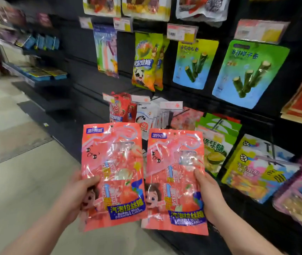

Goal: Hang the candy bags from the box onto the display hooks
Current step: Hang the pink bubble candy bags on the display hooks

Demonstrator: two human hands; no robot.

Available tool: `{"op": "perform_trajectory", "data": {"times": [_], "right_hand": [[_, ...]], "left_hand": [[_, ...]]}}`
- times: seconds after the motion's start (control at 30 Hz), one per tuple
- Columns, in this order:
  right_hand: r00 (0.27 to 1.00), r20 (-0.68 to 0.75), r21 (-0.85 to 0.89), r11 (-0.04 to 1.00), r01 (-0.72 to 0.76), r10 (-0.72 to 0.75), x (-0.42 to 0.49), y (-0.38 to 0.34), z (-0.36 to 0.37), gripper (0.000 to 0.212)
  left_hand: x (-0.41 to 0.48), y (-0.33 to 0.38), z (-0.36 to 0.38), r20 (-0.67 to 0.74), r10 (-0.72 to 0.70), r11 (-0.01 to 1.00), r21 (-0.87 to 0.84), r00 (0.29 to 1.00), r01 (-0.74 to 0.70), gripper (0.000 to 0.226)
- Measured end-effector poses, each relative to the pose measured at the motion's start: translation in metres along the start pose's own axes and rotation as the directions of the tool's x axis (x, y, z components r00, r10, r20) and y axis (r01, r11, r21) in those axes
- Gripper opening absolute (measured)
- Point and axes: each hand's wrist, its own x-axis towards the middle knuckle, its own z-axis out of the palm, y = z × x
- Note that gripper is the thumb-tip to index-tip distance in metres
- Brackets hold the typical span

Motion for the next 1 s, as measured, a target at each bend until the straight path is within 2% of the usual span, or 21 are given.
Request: {"op": "perform_trajectory", "data": {"times": [0.13, 0.23, 0.3, 0.33, 0.43, 0.6, 0.77, 0.93, 1.0], "right_hand": [[1.0, 0.015, -0.033, 0.999, -0.006, 0.007, 0.039, 0.004, 0.019, 0.031], [1.0, 0.026, -0.058, 0.998, 0.009, -0.007, 0.068, 0.008, 0.023, 0.072], [0.999, 0.039, -0.059, 0.998, 0.007, -0.004, 0.087, 0.009, 0.023, 0.086], [0.999, 0.047, -0.067, 0.998, 0.005, -0.002, 0.093, 0.004, 0.025, 0.084], [1.0, 0.016, -0.082, 0.997, 0.007, -0.006, 0.112, -0.009, 0.034, 0.045], [1.0, -0.026, -0.089, 0.996, -0.003, 0.001, 0.139, -0.017, 0.046, 0.015], [0.996, -0.086, -0.102, 0.995, -0.009, 0.001, 0.16, -0.011, 0.053, 0.014], [0.979, -0.205, -0.087, 0.996, -0.024, 0.006, 0.17, -0.008, 0.066, 0.031], [0.969, -0.247, -0.061, 0.998, -0.027, 0.011, 0.172, -0.006, 0.07, 0.028]], "left_hand": [[0.036, 0.013, 0.015, 0.017, 0.003, 0.999, 0.039, 1.0, -0.004, 0.017], [0.062, 0.014, 0.028, 0.018, -0.022, 0.998, 0.05, 1.0, 0.021, 0.016], [0.079, 0.013, 0.036, 0.009, -0.032, 0.997, 0.066, 0.999, 0.031, 0.012], [0.087, 0.013, 0.038, 0.005, -0.031, 0.997, 0.075, 1.0, 0.03, 0.01], [0.112, 0.011, 0.044, -0.015, -0.046, 0.993, 0.112, 0.999, 0.048, 0.007], [0.139, 0.01, 0.049, -0.032, -0.063, 0.987, 0.148, 0.998, 0.067, 0.011], [0.16, 0.013, 0.05, -0.012, -0.082, 0.984, 0.156, 0.997, 0.083, 0.007], [0.188, 0.012, 0.045, 0.02, -0.138, 0.977, 0.166, 0.99, 0.133, 0.006], [0.202, 0.011, 0.041, 0.049, -0.151, 0.972, 0.189, 0.987, 0.14, 0.016]]}}
